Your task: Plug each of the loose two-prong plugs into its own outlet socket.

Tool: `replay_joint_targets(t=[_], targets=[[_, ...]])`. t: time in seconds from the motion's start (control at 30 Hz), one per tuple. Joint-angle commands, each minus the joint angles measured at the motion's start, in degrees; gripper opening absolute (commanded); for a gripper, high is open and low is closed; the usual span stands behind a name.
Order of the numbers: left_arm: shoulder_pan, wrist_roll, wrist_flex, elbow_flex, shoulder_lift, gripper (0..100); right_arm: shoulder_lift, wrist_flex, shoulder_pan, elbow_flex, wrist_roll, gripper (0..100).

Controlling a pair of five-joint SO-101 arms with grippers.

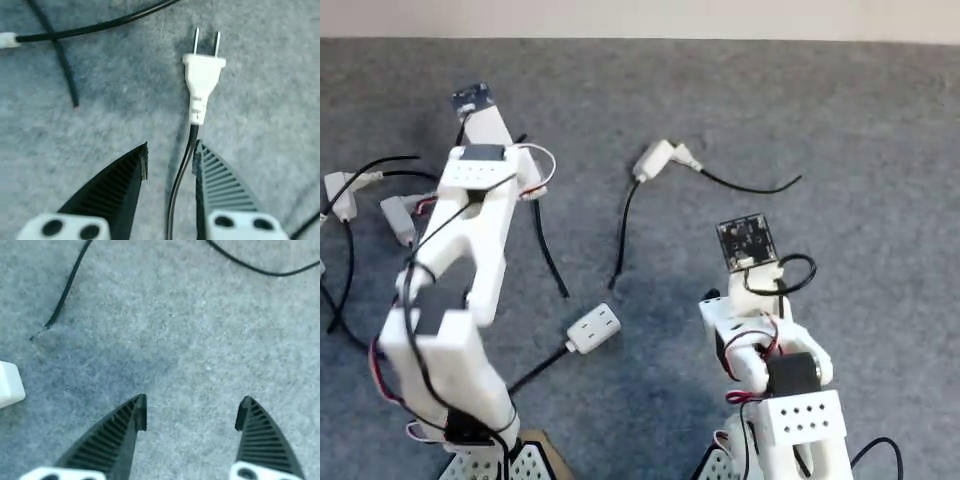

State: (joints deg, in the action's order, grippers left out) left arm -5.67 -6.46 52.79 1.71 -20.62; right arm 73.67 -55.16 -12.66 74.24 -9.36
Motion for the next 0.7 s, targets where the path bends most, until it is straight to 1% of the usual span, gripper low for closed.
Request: replay_joint_targets(t=[0.0,0.07,0.17,0.2,0.3,0.33,0.43,0.67], targets=[[1.54,1.93,2.81,-9.63,-6.99,16,2.77,0.04,0.40,0.22,0.53,28.2],[1.71,2.11,5.80,-14.73,-11.65,16,4.97,-0.04,0.40,3.56,-0.18,28.2],[2.59,2.02,10.64,-22.55,-17.45,15,7.87,-0.13,0.40,7.87,-3.52,28.2],[2.95,1.85,12.75,-25.19,-18.95,14,8.66,-0.31,0.48,9.27,-4.13,28.2],[3.82,1.23,18.99,-33.80,-22.29,0,10.95,-2.51,1.80,12.70,-6.33,28.2],[4.35,-0.09,21.45,-36.79,-22.99,1,11.74,-3.47,2.59,13.32,-6.86,28.2],[6.46,-5.19,29.27,-44.79,-24.48,0,14.99,-5.49,5.67,13.93,-7.03,28.2],[12.79,-11.60,47.30,-61.67,-24.75,0,24.84,-8.92,12.00,14.37,-6.24,28.2]])
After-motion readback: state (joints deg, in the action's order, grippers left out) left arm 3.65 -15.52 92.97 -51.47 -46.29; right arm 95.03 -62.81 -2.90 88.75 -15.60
